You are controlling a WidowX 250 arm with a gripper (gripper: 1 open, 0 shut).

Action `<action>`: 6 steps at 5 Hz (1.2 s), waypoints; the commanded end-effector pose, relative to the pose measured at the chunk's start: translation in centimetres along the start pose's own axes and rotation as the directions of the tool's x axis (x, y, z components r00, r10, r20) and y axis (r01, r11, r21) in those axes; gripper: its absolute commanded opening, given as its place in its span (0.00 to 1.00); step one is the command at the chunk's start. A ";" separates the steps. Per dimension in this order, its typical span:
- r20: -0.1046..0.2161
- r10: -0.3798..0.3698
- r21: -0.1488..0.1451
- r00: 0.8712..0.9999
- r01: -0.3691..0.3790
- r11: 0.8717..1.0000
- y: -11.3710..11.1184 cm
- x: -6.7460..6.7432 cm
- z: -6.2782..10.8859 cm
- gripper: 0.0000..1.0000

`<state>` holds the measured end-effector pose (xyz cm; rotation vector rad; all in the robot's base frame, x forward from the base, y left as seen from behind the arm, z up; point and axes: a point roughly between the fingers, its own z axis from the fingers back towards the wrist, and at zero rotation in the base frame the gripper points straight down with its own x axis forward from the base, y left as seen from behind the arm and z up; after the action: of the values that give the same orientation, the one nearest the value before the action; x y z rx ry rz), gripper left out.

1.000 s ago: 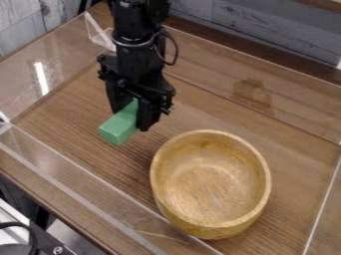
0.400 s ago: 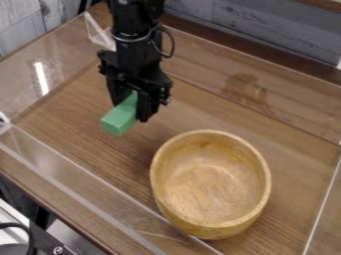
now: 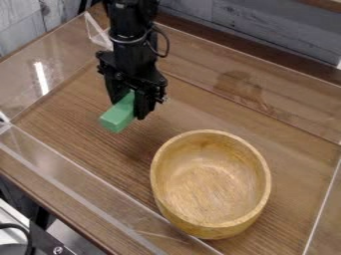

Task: Remove the green block from inside the brown bowl and put it on the table

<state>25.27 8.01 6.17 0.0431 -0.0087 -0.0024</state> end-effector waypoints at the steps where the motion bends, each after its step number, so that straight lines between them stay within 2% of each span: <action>1: 0.060 0.010 0.015 0.998 -0.011 1.000 0.9 1.6 0.9 0.00; 3: 0.063 0.016 0.013 0.998 -0.017 1.000 1.6 2.4 0.1 0.00; 4: 0.060 0.016 0.010 0.998 -0.016 1.000 1.7 2.6 -0.1 1.00; 6: 0.041 0.010 -0.021 0.999 -0.009 1.000 1.1 3.1 0.8 1.00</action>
<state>27.39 8.83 5.69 0.0066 0.0004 0.0126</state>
